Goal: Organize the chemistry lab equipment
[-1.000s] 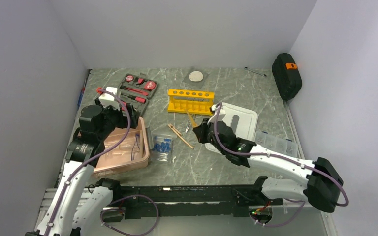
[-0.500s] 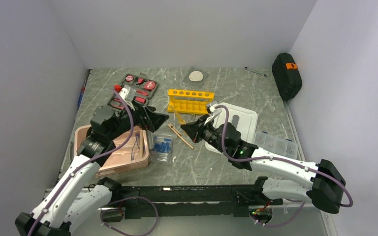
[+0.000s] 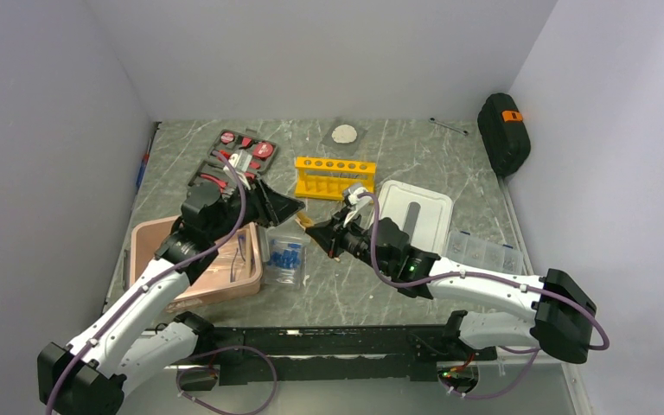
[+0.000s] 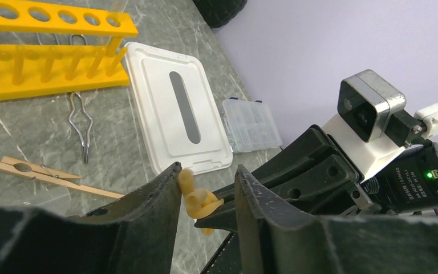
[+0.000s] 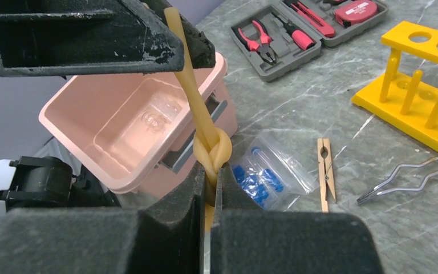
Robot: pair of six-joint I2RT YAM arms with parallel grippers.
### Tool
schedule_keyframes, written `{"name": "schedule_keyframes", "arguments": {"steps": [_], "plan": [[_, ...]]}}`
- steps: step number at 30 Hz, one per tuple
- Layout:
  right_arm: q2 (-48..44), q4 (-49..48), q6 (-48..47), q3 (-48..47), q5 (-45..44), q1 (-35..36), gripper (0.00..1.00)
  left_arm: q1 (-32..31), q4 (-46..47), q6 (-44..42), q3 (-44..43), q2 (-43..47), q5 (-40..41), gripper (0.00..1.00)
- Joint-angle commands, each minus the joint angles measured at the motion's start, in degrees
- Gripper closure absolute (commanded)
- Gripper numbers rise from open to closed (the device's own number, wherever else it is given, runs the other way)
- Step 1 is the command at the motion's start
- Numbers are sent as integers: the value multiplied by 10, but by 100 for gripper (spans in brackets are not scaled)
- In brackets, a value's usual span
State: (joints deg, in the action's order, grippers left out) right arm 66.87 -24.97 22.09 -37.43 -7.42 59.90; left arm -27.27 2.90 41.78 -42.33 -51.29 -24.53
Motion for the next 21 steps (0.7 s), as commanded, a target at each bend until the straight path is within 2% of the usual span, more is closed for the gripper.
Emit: {"name": "schedule_keyframes", "arguments": {"steps": [1,5,9,10,12,13,20,21], "plan": [[3,-34,-13,-25,-7,4,100,-11,41,35,12,-9,-5,61],[3,-32,-15,-25,-11,4,100,-20,28,34,6,-20,-3,69],[1,-27,-17,-24,-21,4,100,-28,16,28,2,-22,6,68],[2,-26,-17,-25,-22,4,100,-29,15,28,2,-23,8,72],[4,-24,-17,-27,-24,4,100,-31,15,27,2,-25,10,94],[5,-22,-17,-27,-25,4,100,-31,13,26,1,-26,11,100],[6,-13,-5,-28,-44,4,100,-33,-25,1,-16,-27,37,100],[4,-10,-2,-26,-53,3,91,-33,-48,-7,-22,-23,49,100]]}}
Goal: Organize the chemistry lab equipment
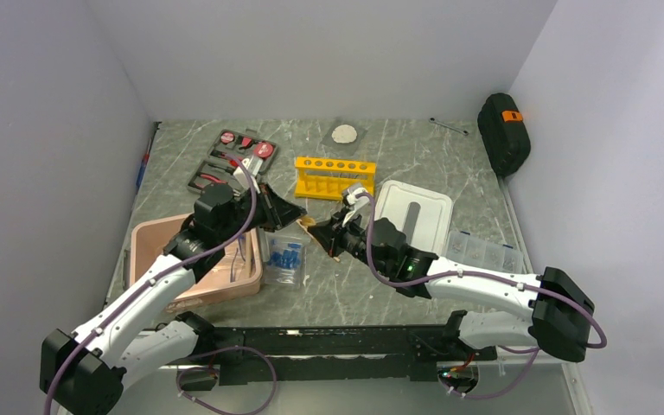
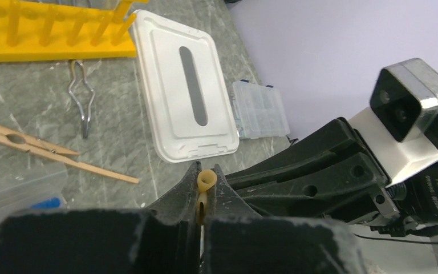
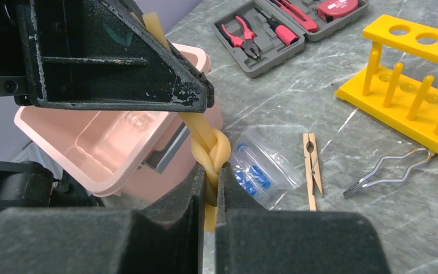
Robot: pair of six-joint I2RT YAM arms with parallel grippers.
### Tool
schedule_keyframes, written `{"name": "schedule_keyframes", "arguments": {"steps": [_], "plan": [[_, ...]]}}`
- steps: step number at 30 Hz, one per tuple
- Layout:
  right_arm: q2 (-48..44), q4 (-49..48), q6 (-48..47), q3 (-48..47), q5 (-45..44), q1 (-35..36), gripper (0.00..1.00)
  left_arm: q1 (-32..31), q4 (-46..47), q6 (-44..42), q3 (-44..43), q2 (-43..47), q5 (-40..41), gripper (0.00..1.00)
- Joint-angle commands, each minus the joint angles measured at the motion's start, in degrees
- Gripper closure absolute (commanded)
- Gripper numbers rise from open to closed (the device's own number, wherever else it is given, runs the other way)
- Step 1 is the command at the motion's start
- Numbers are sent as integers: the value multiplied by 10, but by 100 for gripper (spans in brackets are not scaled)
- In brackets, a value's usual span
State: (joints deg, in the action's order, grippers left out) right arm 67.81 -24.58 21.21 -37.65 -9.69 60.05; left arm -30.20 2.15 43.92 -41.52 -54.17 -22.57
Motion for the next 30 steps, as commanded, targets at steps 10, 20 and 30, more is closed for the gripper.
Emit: {"name": "schedule_keyframes", "arguments": {"steps": [10,20,30], "plan": [[-71,3,0,22,-114,-11,6,4,-239,-139,-119,20,155,100],[-122,74,-2,47,-157,-50,4,191,-442,-252,-161,16,112,100],[-154,97,12,76,-179,-72,7,211,-483,-278,-121,-24,219,100]]}}
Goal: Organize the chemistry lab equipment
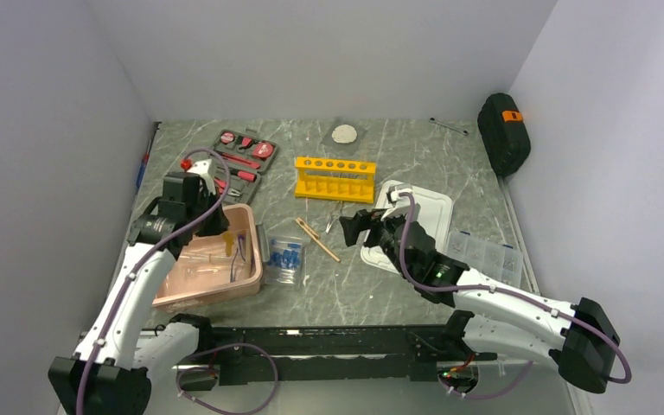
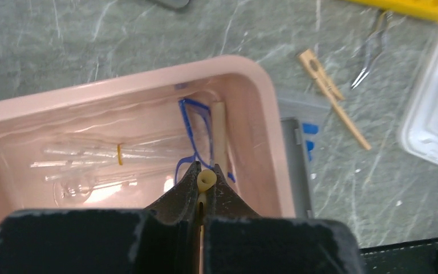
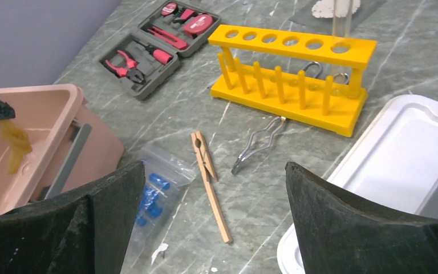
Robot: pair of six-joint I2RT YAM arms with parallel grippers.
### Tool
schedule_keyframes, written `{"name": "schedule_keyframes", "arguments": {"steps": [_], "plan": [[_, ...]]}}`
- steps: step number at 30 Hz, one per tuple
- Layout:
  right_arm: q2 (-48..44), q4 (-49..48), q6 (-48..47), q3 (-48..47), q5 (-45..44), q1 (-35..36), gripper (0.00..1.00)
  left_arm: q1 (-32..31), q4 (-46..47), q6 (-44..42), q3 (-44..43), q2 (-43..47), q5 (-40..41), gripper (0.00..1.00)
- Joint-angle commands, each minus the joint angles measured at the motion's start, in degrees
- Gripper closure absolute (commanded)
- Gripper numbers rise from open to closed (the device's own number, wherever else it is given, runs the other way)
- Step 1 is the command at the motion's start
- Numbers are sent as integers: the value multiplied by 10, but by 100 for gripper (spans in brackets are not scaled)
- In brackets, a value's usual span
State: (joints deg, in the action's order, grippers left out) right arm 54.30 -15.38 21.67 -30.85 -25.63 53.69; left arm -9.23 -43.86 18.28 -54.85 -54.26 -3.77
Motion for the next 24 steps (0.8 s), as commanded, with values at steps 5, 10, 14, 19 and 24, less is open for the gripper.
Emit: {"name": "schedule_keyframes", "arguments": {"steps": [5,10,14,19,24], "plan": [[-30,13,11,21,-20,-17,7,1,7,-15,38,-49,-29,100],[-29,12,16,24,-9,-25,10,1,42,-8,61,-86,-73,100],[-19,13,17,19,-5,-27,11,1,63,-3,74,-107,-91,100],[-7,10,16,16,0,-29,11,0,70,-7,82,-121,-79,91],[2,9,17,12,4,-29,10,0,72,-10,83,-118,-67,77]]}}
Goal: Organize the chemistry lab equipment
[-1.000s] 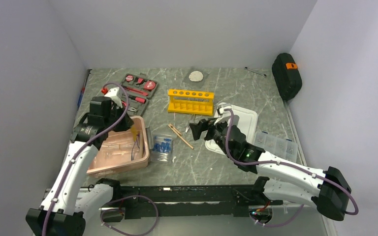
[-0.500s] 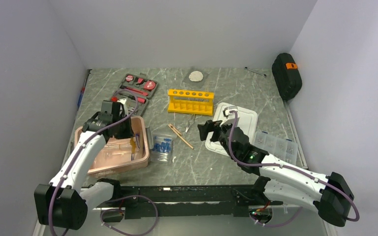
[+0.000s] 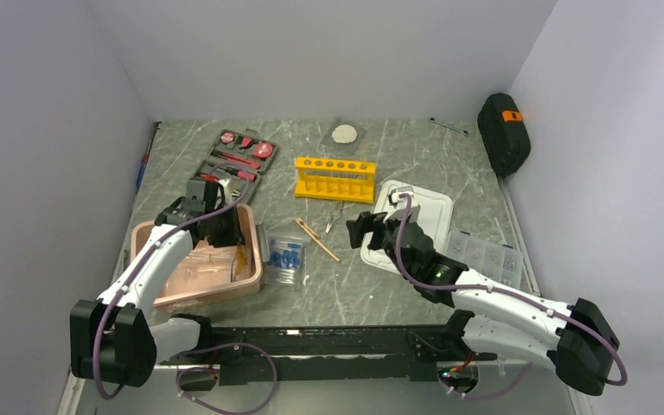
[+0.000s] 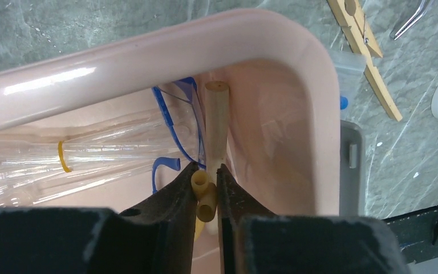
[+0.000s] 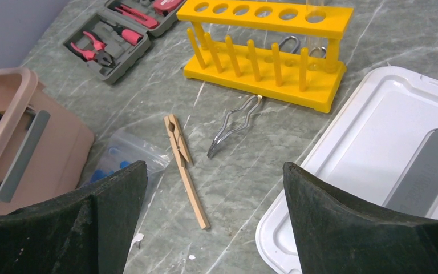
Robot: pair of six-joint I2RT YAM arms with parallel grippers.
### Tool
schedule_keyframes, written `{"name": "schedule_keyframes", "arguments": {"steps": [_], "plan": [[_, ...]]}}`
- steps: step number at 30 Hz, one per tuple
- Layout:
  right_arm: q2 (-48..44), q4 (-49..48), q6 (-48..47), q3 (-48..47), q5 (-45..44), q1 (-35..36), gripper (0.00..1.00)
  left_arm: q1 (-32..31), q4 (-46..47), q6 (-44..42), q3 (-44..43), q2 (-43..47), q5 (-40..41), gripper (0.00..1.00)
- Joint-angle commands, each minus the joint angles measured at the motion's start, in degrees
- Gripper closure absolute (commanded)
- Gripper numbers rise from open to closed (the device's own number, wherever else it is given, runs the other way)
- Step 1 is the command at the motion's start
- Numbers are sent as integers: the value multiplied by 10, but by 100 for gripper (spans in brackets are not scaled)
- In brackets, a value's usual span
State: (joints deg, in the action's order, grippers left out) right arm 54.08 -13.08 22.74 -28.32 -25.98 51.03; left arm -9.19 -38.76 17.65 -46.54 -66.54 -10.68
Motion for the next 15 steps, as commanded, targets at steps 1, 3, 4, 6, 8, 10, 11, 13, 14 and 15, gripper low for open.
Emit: {"name": "schedule_keyframes", "arguments": {"steps": [1,3,4,6,8,10,11,13,14,15], "plan": [[5,-15,6,-13,8,-3,10,0,20,-5,0,5,4,75],[7,-15,8,-12,8,-3,10,0,17,-6,-1,5,9,70],[7,-16,8,-12,9,-3,10,-1,16,-7,-2,6,12,68],[10,-15,10,-13,10,-3,10,0,13,-6,-3,8,19,63],[10,-15,11,-13,11,-3,9,-1,9,-6,-5,11,28,57],[9,-16,12,-11,11,-4,9,0,2,-6,-8,15,39,53],[8,-16,12,-10,10,-4,9,0,-1,-6,-9,18,45,50],[6,-16,12,-10,10,-4,9,0,-5,-7,-11,24,55,43],[6,-15,11,-10,10,-4,9,0,-8,-6,-13,26,58,41],[6,-14,10,-10,10,-3,9,0,-11,-8,-15,30,63,39]]}}
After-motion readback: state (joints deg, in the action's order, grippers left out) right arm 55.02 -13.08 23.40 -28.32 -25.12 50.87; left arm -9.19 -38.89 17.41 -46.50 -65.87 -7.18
